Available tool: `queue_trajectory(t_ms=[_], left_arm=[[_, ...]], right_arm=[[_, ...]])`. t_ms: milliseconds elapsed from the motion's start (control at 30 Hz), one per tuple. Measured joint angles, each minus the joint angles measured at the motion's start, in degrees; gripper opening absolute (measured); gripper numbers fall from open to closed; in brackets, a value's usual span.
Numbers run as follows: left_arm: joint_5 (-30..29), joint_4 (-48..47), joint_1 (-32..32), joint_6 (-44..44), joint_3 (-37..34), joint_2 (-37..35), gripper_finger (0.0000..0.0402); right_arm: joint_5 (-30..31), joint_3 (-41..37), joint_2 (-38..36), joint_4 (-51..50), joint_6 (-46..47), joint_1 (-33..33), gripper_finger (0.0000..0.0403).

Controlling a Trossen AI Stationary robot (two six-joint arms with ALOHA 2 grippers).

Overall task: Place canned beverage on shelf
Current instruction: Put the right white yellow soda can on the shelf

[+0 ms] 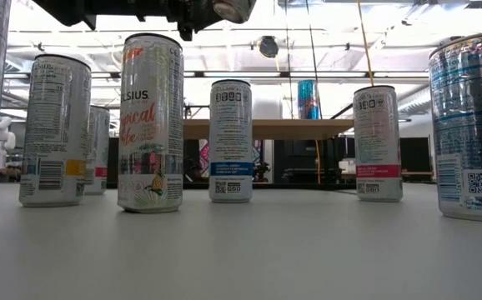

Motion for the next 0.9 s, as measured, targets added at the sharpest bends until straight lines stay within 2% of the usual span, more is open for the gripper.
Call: queue_trajectory(t_ms=[167,267,433,667,900], left_arm=[[0.0,0.0,0.0,0.0,0.0,0.0,0.0252],[-0.5,0.0,0.0,0.1,0.0,0.0,0.0268],[-6.8,0.0,0.0,0.5,0.1,0.0,0.0319],[-11.4,-2.0,1.6,0.0,0.2,-0.1,0.0383],[-13.5,-3.4,2.7,-0.1,0.2,-0.1,0.0390]], right_arm=[[0.0,0.0,0.0,0.3,-0.6,-0.1,0.0191],[-0.4,0.0,0.0,0.1,-1.1,-0.7,0.0194],[-5.4,0.0,0.0,-1.1,-2.2,-3.9,0.0190],[-8.4,0.0,-0.2,-2.2,-7.4,-9.1,0.0189],[-12.6,-0.1,-0.7,-2.4,-13.1,-16.1,0.0188]])
